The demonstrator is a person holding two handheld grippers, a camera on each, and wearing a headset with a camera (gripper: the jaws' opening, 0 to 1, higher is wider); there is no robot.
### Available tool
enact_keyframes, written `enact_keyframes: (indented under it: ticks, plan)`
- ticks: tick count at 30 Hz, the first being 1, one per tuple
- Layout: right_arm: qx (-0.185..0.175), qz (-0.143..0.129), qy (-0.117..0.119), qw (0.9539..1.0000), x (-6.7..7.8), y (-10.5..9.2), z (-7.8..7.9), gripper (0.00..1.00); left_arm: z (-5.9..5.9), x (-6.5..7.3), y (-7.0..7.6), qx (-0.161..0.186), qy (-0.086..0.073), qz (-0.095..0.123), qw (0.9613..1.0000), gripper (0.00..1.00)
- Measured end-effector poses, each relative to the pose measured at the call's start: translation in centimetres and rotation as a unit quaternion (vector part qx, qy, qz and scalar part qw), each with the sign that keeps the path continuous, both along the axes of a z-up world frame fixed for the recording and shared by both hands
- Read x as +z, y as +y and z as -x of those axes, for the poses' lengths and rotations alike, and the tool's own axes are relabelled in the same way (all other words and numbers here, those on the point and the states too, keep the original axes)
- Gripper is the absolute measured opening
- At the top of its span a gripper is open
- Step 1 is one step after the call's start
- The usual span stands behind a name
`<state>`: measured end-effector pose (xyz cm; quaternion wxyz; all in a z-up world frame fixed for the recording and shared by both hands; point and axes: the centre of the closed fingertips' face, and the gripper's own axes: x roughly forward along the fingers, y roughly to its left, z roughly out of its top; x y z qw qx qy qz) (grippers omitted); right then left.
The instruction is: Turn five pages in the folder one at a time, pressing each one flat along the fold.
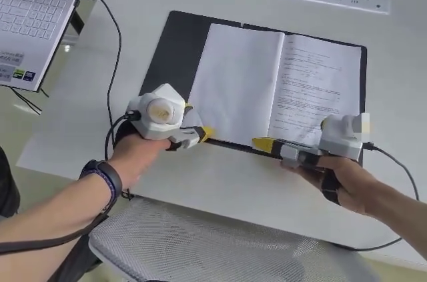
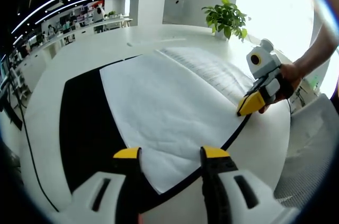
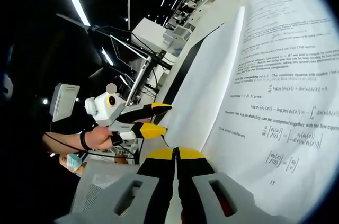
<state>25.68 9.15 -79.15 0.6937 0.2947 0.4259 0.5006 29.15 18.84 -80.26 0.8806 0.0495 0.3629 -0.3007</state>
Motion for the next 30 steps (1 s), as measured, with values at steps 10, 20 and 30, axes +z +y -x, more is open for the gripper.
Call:
enact_keyframes:
  ticks: [10,20,30]
  plan:
    - [0.0,0.008,0.007,0.9999,0.1,-0.2,0.1,0.0,-0.1,-0.4,0.0,-0.006,0.004,-0.004,1.0,0.44]
    - [-0.002,0.024,-0.008,0.9997,1.2,-1.5,0.3,0.13,-0.1,-0.6,-0.3,-0.014,0.013,-0.004,0.9998,0.45]
    - [-0.036,0.034,-0.034,0.9982,2.9,-3.6,-1.2,0.18,-1.3,1.5,-1.1,-0.027,-0.008,0.0,0.9996,0.48]
